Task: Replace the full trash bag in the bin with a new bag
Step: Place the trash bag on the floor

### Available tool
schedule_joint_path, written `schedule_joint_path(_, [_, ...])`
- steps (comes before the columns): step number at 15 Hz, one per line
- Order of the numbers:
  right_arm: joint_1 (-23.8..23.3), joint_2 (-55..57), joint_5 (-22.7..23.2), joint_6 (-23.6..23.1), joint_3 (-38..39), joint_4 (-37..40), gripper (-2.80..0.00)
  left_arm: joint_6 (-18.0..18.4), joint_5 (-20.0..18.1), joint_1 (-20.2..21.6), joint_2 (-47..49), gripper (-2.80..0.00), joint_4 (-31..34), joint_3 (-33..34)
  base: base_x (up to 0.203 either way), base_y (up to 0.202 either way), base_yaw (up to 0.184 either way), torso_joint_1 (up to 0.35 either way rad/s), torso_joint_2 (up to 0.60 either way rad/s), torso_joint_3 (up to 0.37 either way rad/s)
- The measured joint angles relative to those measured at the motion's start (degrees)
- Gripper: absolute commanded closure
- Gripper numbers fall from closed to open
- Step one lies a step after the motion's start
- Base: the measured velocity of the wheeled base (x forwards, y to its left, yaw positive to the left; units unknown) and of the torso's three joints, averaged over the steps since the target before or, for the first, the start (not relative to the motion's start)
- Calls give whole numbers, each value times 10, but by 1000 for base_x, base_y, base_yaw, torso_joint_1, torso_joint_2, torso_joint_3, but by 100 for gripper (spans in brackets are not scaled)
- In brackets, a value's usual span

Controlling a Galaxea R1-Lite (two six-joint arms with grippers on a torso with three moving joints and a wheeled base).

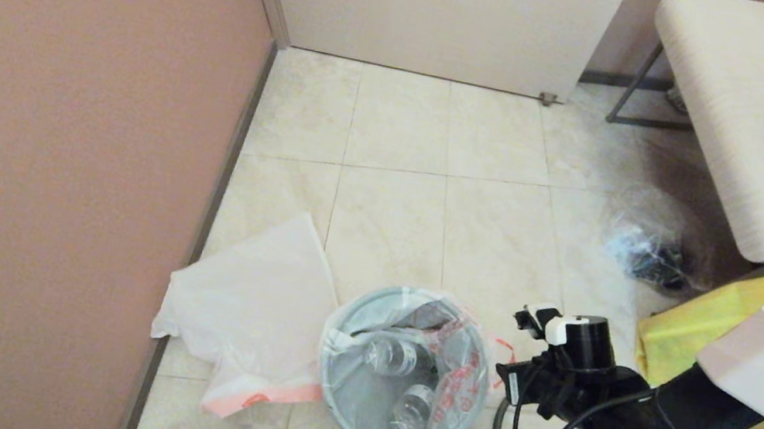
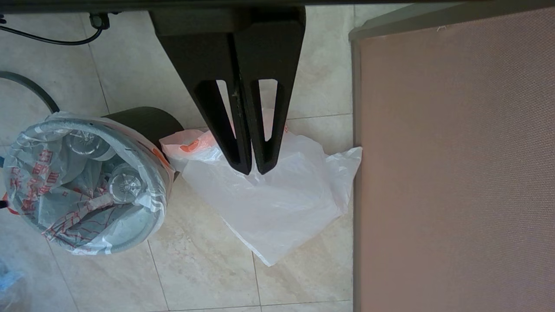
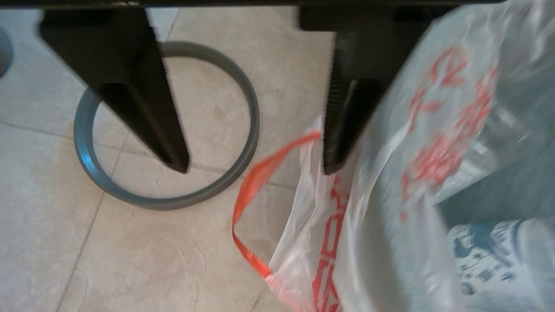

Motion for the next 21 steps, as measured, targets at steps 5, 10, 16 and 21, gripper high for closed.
schedule_joint_path(5, [-21,51,-8,-11,-51,-2,-280,0,0,0,0,0,0,0,0,0,0,0,0,0])
schedule_joint_path(10, [-46,86,-40,2,-87,2,-280,0,0,0,0,0,0,0,0,0,0,0,0,0])
schedule_joint_path(16, [-43,130,-122,69,-150,38,-280,0,0,0,0,0,0,0,0,0,0,0,0,0])
schedule_joint_path(21, [-30,113,-52,218,-196,222,-280,0,0,0,0,0,0,0,0,0,0,0,0,0])
